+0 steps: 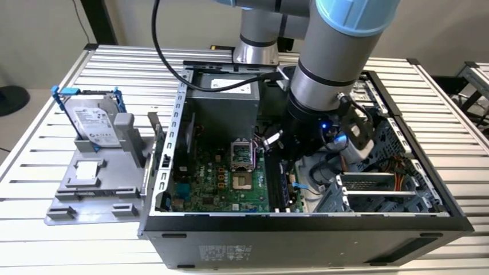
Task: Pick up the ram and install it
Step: 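Press down the ram until it locks into place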
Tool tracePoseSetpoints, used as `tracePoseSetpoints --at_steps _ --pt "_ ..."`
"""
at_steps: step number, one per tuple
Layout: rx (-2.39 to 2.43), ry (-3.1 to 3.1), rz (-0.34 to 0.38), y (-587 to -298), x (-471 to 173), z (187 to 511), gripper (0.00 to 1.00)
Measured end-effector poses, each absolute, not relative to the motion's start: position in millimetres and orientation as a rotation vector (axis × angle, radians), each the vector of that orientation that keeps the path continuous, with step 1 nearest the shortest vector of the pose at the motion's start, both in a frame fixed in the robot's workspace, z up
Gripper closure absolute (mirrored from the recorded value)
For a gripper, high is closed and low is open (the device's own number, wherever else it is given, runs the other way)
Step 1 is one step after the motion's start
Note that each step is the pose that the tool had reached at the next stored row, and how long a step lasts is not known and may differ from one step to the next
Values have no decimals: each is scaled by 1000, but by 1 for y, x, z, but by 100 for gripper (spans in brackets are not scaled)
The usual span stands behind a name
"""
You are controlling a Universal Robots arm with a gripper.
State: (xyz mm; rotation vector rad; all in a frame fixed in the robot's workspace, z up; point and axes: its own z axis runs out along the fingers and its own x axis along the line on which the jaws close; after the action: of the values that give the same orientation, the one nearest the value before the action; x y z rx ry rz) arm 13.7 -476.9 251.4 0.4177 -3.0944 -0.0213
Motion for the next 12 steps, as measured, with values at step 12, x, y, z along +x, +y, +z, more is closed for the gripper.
tracePoseSetpoints --at_steps 12 --pt "753 -3029 -18 -477 14 251 100"
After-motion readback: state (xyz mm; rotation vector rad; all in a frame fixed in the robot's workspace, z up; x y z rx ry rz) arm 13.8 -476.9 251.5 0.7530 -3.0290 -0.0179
